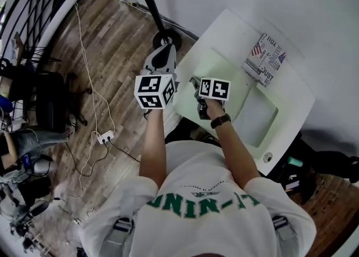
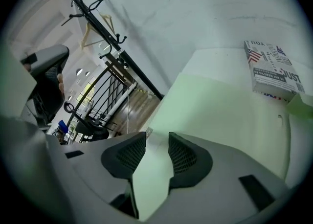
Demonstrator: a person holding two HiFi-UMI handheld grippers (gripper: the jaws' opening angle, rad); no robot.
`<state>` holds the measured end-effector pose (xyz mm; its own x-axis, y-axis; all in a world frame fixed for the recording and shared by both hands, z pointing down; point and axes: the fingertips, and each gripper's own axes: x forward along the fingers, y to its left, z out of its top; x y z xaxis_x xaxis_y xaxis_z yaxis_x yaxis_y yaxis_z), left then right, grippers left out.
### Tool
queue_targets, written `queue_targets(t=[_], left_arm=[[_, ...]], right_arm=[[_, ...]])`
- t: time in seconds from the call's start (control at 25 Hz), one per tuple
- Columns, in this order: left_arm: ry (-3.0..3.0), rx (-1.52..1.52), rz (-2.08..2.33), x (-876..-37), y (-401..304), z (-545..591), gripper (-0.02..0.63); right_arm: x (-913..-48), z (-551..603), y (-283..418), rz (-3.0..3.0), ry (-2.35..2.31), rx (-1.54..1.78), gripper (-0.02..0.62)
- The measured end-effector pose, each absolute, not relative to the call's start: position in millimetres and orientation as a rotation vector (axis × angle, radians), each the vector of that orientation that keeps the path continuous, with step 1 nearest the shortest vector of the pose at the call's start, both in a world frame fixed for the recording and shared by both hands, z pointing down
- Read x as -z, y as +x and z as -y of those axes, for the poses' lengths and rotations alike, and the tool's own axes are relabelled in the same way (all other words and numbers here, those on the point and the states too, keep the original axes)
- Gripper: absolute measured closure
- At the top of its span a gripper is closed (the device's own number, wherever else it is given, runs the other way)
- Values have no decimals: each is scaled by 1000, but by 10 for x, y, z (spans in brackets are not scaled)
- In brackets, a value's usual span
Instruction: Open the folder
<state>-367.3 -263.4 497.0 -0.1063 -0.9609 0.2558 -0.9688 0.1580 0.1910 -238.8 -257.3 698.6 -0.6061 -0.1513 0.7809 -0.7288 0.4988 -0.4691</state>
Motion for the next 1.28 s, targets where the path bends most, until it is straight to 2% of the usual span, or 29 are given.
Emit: queue_targets(t=[0.44,0.68,1.0,1.28], left_arm=[[1782,-31,2102,-5309,-3898,2710,592],[1764,-29,2100,-5353,-3923,2715,592],[1796,-47,2101,-5201,-3768,2707,592],[1849,-45,2111,-4953,-3535,2746,592]], right_arm=[[-7711,2624,-2471,1930,704,-938,454],[-7760,2670,-2401,1921,734,-813,578],[-7692,2602,-2385,1945,692,-792,578],[-7103,2696,-2303,2100,694,-915,578]])
